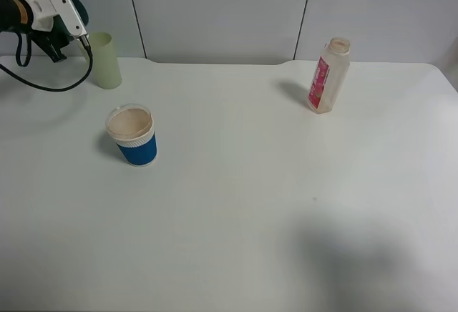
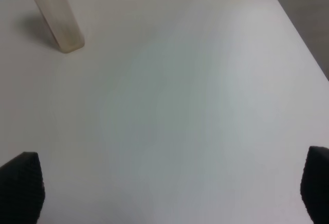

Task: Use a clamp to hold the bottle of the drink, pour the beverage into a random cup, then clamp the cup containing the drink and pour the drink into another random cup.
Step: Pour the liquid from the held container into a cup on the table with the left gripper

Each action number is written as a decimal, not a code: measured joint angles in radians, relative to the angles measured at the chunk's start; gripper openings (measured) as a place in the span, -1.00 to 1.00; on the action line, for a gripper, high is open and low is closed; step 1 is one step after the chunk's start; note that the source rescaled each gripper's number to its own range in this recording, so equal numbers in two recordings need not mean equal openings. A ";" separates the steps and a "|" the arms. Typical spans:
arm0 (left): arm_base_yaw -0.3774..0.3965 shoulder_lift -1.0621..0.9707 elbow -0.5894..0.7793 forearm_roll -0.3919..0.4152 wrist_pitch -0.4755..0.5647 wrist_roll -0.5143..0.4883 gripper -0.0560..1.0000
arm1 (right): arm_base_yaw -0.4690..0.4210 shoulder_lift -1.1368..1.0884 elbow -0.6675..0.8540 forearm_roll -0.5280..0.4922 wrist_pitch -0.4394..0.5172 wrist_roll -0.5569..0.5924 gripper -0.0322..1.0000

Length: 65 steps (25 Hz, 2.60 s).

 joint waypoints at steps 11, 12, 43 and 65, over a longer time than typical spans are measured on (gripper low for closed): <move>0.000 0.000 0.000 0.052 0.017 0.009 -0.89 | 0.000 0.000 0.000 0.000 0.000 0.000 1.00; 0.000 0.000 0.000 0.057 0.021 0.012 -0.89 | 0.000 0.000 0.000 0.000 0.000 0.000 1.00; 0.000 0.000 -0.044 0.143 0.065 0.043 -0.89 | 0.000 0.000 0.000 0.000 0.000 0.000 1.00; -0.021 0.000 -0.044 0.197 0.101 0.081 -0.89 | 0.000 0.000 0.000 0.000 0.000 0.000 1.00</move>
